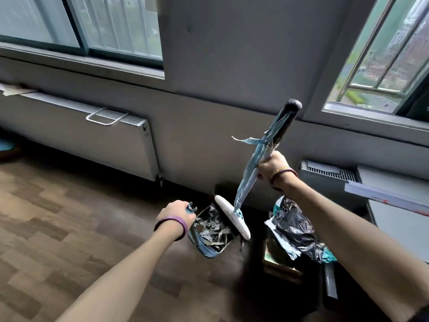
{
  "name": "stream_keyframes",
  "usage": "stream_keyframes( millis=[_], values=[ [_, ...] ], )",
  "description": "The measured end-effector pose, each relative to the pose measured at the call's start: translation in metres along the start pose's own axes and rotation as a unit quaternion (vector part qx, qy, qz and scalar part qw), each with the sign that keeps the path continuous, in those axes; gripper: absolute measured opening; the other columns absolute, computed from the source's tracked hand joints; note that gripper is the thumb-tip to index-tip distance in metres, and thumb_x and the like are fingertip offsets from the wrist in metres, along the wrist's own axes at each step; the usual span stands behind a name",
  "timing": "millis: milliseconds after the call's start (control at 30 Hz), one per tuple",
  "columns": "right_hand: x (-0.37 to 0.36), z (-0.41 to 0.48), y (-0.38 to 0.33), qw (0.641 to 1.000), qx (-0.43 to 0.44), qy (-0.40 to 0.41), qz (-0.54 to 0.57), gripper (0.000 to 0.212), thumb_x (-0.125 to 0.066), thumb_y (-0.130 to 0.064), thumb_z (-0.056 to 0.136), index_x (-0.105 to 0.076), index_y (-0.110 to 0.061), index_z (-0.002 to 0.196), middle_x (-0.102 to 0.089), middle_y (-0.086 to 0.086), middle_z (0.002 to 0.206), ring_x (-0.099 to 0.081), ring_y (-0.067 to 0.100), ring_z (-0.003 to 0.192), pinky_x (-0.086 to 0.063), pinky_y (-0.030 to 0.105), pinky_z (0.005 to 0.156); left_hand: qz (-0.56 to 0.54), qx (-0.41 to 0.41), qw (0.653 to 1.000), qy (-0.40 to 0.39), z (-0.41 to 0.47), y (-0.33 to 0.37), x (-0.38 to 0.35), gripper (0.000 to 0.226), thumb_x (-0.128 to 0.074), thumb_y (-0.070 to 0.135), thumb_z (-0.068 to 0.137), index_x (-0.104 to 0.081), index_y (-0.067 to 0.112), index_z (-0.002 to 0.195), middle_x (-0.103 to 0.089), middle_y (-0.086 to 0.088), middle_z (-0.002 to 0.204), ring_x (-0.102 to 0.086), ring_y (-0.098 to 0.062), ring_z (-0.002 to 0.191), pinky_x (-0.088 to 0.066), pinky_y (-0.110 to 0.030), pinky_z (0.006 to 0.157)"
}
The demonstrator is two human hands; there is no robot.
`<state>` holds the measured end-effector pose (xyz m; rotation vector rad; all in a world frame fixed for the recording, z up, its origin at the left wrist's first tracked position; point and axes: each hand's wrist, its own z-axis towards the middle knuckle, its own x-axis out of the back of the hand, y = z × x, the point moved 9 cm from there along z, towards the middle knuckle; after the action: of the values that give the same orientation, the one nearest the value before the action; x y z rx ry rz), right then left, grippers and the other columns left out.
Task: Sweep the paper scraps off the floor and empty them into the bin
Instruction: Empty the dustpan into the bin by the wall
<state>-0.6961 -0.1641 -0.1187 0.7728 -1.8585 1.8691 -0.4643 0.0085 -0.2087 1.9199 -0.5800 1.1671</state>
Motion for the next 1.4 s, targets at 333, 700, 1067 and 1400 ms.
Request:
stream_keyframes(
  millis=[333, 700, 1067, 1400],
  values=[
    [-0.008, 0.109, 0.001, 0.996, -0.046, 0.065, 0.047, 0.031, -0.054, -0.031, 0.081, -0.067, -0.003, 0.083, -0.072, 0.018, 0.082, -0.069, 0.036, 0.073, -0.059, 0.048, 0.071, 0.063, -0.052, 0.997, 0.005, 0.130, 0.054, 0.033, 0.024, -0.050, 0.034, 0.088, -0.069, 0.021, 0.096, -0.069, -0.007, 0.110, -0.063, -0.033, 0.105, -0.049, -0.032, 0.085],
    [-0.004, 0.242, 0.039, 0.993, -0.070, 0.059, 0.067, 0.026, -0.053, -0.028, 0.079, -0.062, -0.004, 0.077, -0.071, 0.015, 0.078, -0.069, 0.036, 0.073, -0.059, 0.050, 0.069, 0.104, -0.049, 0.993, -0.014, 0.241, 0.120, 0.001, 0.026, -0.045, 0.033, 0.090, -0.067, 0.022, 0.097, -0.068, -0.007, 0.113, -0.062, -0.033, 0.106, -0.048, -0.031, 0.085],
    [-0.014, 0.302, 0.074, 0.994, -0.089, 0.046, 0.038, 0.025, -0.051, -0.030, 0.079, -0.063, -0.009, 0.082, -0.071, 0.011, 0.080, -0.069, 0.030, 0.073, -0.060, 0.044, 0.070, 0.222, -0.148, 0.961, -0.079, 0.290, 0.162, -0.056, 0.021, -0.046, 0.032, 0.090, -0.061, 0.025, 0.104, -0.068, -0.004, 0.113, -0.063, -0.030, 0.107, -0.049, -0.033, 0.085],
    [-0.023, 0.302, 0.066, 0.993, -0.098, 0.049, -0.032, 0.025, -0.045, -0.015, 0.090, -0.062, 0.001, 0.099, -0.066, 0.022, 0.102, -0.062, 0.037, 0.095, -0.047, 0.033, 0.078, 0.345, -0.257, 0.891, -0.142, 0.297, 0.179, -0.104, 0.027, -0.042, 0.016, 0.094, -0.052, 0.020, 0.119, -0.066, -0.005, 0.117, -0.063, -0.029, 0.108, -0.049, -0.038, 0.084]
  ],
)
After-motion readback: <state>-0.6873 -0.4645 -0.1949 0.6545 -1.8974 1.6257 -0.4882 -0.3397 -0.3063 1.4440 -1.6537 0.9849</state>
